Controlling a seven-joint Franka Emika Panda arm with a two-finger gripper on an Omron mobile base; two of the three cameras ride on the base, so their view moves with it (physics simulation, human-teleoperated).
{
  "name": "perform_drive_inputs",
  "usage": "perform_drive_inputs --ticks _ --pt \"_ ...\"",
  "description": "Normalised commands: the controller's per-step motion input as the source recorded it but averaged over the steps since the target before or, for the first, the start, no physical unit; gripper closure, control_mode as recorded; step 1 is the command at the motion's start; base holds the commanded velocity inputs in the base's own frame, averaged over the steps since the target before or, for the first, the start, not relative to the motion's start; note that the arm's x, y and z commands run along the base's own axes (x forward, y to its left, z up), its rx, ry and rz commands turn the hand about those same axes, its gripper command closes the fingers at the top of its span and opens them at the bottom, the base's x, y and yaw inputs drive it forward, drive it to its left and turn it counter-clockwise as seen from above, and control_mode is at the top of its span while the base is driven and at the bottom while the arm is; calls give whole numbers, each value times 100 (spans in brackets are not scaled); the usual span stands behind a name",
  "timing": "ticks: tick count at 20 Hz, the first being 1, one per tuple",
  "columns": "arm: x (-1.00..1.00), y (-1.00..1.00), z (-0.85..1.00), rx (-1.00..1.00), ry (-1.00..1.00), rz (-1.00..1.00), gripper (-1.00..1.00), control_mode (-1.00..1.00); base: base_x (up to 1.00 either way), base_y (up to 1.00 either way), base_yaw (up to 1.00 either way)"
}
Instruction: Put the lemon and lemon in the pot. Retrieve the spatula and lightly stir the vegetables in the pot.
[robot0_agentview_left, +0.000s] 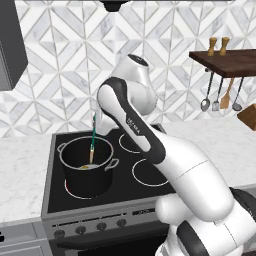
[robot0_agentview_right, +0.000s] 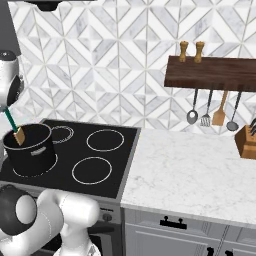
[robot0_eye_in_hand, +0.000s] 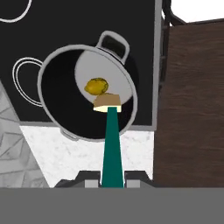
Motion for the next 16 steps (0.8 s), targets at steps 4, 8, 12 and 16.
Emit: perform_drive_inputs --ticks 4,8,12,16 --pt "36 0 -25 5 6 -13 100 -100 0 0 0" --pt "33 14 -9 5 1 -10 100 -100 0 0 0" --pt "36 20 -14 3 0 -8 100 -100 0 0 0" --pt "36 6 -44 1 3 -8 100 -100 0 0 0"
